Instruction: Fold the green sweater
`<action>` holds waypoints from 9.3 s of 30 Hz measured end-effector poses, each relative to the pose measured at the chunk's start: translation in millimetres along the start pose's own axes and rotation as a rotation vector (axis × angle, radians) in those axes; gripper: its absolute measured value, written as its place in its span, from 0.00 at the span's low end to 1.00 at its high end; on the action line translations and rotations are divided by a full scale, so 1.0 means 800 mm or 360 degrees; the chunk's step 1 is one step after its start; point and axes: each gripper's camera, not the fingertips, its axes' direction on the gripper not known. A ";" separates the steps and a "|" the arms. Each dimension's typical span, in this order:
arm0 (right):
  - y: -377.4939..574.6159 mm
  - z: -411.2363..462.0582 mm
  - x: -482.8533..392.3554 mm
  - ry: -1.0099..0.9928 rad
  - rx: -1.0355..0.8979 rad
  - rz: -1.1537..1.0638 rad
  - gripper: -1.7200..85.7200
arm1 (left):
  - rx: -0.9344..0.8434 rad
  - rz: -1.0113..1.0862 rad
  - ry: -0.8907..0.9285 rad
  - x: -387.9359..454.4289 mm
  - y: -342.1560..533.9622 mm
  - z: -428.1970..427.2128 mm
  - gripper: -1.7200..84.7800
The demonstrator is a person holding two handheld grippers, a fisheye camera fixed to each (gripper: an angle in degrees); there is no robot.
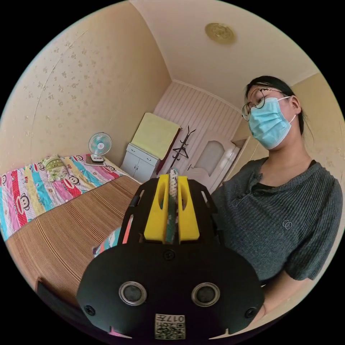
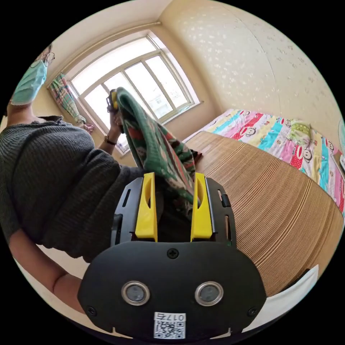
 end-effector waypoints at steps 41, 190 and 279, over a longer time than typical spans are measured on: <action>-0.088 -0.063 -0.407 0.1612 0.1498 -0.0062 0.08 | -0.0419 -0.0086 -0.0538 0.081 0.091 0.029 0.08; 0.544 -0.711 0.426 -0.1016 0.1461 0.2475 0.02 | 0.0599 -0.1730 -0.1597 -0.484 0.209 -0.791 0.04; 0.040 -0.424 0.440 0.1301 0.0293 0.0990 0.06 | -0.1568 -0.2814 -0.1161 -0.533 0.486 -0.466 0.01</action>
